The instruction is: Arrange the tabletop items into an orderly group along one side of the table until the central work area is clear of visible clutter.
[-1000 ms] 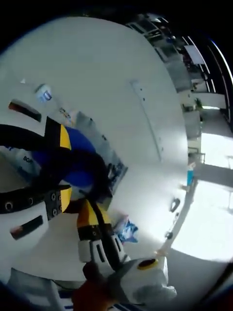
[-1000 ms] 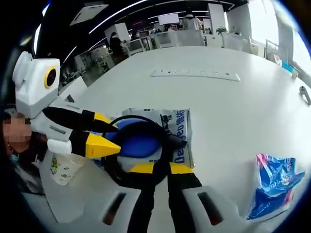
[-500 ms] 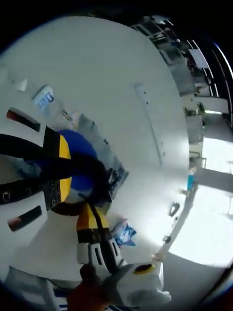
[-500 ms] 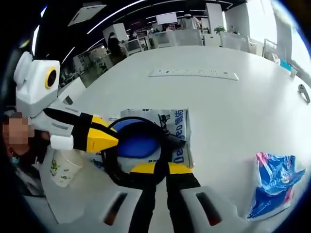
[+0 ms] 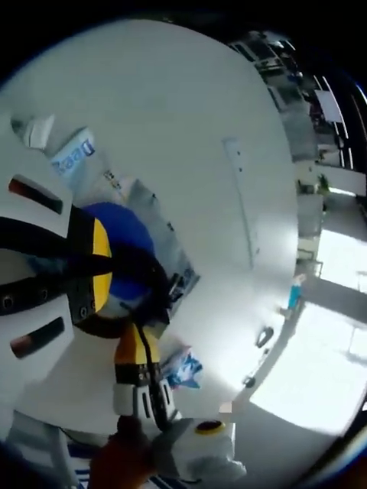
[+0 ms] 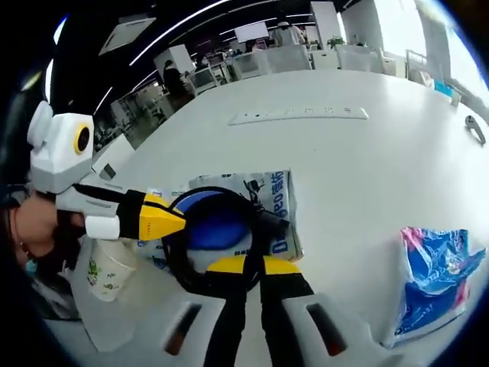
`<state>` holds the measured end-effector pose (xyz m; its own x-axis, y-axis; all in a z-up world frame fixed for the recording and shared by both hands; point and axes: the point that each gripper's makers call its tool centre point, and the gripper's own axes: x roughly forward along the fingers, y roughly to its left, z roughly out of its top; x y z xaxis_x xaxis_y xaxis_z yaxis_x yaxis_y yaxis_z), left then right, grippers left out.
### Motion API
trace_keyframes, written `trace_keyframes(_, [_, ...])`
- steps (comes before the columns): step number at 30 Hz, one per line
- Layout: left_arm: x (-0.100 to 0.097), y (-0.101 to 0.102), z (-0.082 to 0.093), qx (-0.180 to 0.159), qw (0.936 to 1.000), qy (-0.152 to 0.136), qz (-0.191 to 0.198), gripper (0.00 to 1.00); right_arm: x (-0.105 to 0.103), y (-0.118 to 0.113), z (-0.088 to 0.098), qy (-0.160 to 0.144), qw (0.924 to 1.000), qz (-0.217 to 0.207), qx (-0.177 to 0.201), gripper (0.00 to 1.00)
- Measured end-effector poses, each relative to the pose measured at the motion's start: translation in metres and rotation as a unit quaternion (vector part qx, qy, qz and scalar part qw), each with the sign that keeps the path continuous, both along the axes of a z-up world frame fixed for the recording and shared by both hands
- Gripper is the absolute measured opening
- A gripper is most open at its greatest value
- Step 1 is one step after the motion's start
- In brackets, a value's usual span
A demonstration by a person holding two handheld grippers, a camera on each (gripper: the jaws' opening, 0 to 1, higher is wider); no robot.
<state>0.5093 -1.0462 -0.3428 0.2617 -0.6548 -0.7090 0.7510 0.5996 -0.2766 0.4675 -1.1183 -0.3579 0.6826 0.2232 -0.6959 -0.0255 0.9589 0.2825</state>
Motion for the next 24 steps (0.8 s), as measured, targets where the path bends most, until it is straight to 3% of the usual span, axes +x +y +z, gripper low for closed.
trace_keyframes(24, [-0.023,0.007,0.012,-0.022,0.9991,0.030,0.019,0.00,-0.020,0.003,0.013,-0.011,0.9996,-0.008,0.023,0.00])
